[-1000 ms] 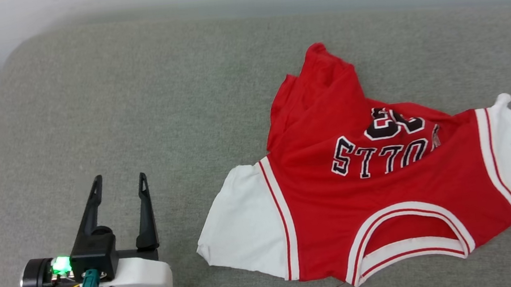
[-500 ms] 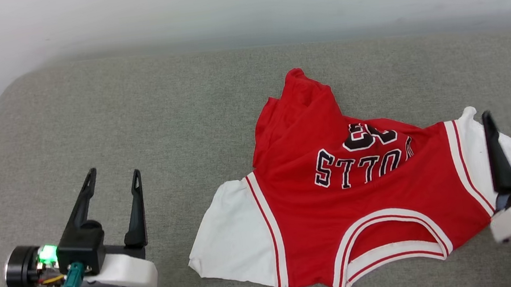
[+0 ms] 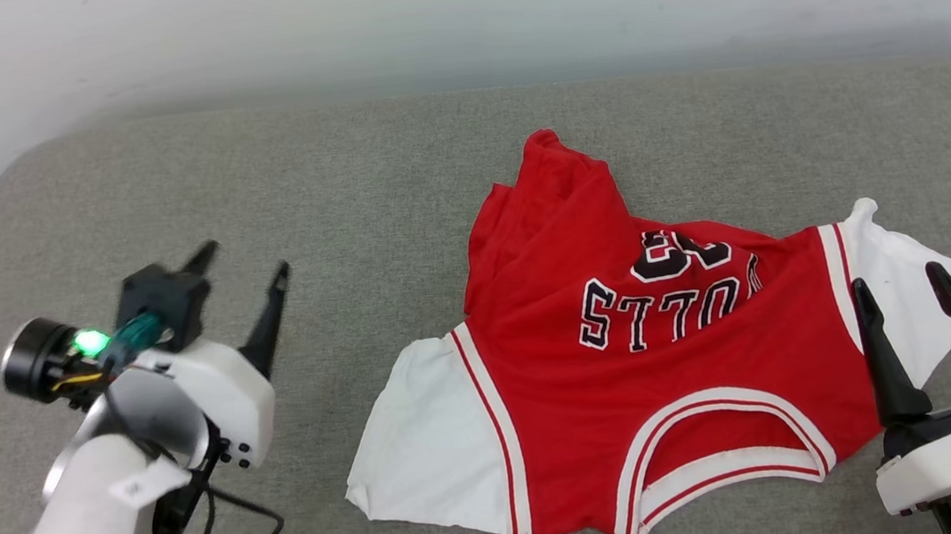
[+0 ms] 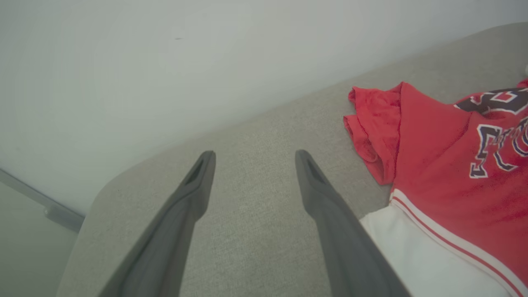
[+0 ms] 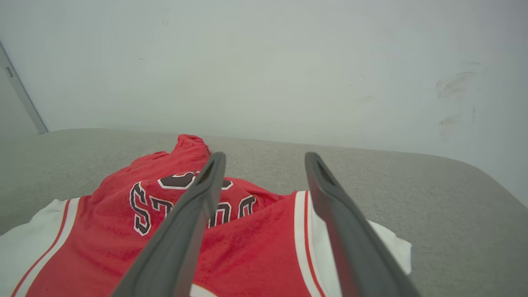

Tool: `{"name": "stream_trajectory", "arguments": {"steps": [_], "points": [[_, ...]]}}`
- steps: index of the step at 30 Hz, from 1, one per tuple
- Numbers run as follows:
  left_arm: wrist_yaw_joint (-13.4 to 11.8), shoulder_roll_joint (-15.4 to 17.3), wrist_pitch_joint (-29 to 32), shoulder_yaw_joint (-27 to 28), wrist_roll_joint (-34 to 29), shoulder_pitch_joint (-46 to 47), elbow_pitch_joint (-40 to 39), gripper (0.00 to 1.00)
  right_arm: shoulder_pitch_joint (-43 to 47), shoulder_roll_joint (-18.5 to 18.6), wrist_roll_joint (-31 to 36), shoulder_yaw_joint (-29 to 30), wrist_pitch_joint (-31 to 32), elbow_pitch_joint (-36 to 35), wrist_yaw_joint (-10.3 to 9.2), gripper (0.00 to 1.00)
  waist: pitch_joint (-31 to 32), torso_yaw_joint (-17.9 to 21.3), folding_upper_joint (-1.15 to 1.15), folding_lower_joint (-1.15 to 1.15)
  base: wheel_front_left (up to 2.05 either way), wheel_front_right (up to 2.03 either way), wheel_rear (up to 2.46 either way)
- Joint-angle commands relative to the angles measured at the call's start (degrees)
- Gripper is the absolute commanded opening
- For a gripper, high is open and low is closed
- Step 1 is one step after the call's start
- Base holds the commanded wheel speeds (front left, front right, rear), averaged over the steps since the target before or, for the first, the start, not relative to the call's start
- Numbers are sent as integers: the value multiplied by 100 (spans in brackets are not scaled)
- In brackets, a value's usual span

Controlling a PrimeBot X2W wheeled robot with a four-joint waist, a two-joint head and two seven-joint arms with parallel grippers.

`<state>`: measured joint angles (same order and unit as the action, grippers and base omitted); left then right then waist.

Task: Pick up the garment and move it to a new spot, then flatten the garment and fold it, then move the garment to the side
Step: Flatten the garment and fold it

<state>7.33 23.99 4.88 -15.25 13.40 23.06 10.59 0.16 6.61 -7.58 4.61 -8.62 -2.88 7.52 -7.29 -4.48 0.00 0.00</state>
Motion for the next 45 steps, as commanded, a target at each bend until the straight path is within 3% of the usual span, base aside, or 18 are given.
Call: {"name": "stream_trajectory", "arguments": {"steps": [1,7,12,16,22,40,41,42,45], "points": [[4,160,342,-227,244,136,-30,100,20,16,1,-10,-47,41,-6,100,-2,16,0,0,0,0,0],[3,928,2109,-1447,1649,628,-280,100,-64,40,39,-7,-146,187,-6,100,-3,45,0,0,0,0,0],[4,1242,3155,-2260,2723,953,-434,100,-135,59,78,-40,-186,275,-6,100,1,59,0,0,0,0,0],[5,1313,3634,-2712,3328,1124,-360,100,-182,95,125,-95,-208,335,-6,100,-32,80,0,0,0,0,0],[5,1277,3979,-3175,3842,1307,3,100,-328,105,179,-175,-252,387,-6,100,-165,149,0,0,0,0,0],[4,1486,3725,-4957,3761,1441,767,98,-595,74,157,-278,-455,740,-6,100,-447,435,0,0,0,0,0],[5,1508,3659,-5060,3738,1485,746,30,-606,81,152,-277,-459,753,-6,100,-443,438,0,0,0,0,0],[5,1527,3566,-5121,3726,1522,744,0,-613,90,150,-264,-460,767,-6,100,-433,434,0,0,0,0,0],[6,1559,3247,-5132,3836,1682,777,0,-587,105,136,-232,-481,794,-6,100,-377,395,0,0,0,0,0]]}}
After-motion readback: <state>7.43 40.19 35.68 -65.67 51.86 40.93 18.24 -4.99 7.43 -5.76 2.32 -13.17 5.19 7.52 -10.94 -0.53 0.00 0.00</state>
